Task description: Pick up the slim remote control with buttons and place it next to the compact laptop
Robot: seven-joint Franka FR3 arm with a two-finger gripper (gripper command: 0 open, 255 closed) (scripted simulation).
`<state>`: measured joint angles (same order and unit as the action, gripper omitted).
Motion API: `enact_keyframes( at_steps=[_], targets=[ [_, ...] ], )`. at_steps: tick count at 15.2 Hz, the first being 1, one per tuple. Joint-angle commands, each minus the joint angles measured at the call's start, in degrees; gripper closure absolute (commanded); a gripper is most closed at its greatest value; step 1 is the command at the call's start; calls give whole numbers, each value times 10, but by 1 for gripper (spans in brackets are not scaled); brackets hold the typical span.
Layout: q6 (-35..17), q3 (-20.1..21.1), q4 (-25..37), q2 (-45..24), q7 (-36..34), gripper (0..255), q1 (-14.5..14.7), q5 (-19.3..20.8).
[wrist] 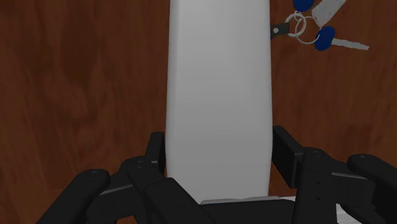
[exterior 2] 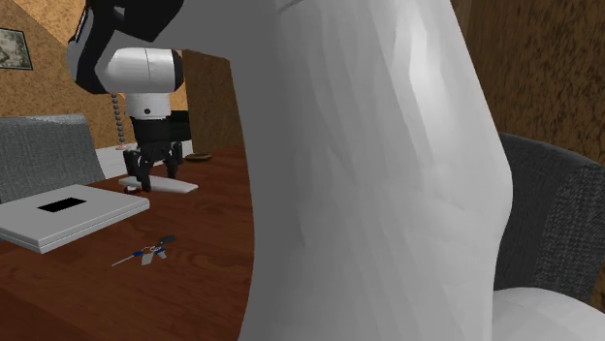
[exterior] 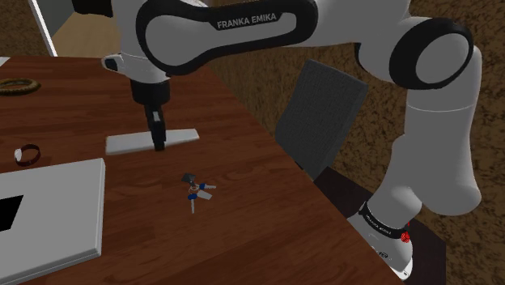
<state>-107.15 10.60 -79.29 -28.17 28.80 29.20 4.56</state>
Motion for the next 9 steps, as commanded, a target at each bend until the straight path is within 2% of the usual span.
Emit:
enact_keyframes(
  at_steps=[1, 7, 9],
  targets=[
    [10, 4, 26, -17, -22, 255, 19, 5],
    [67, 11, 175, -109, -83, 255, 85, 23],
    [52, 11, 159, -108, -83, 255, 84, 23]
  ],
)
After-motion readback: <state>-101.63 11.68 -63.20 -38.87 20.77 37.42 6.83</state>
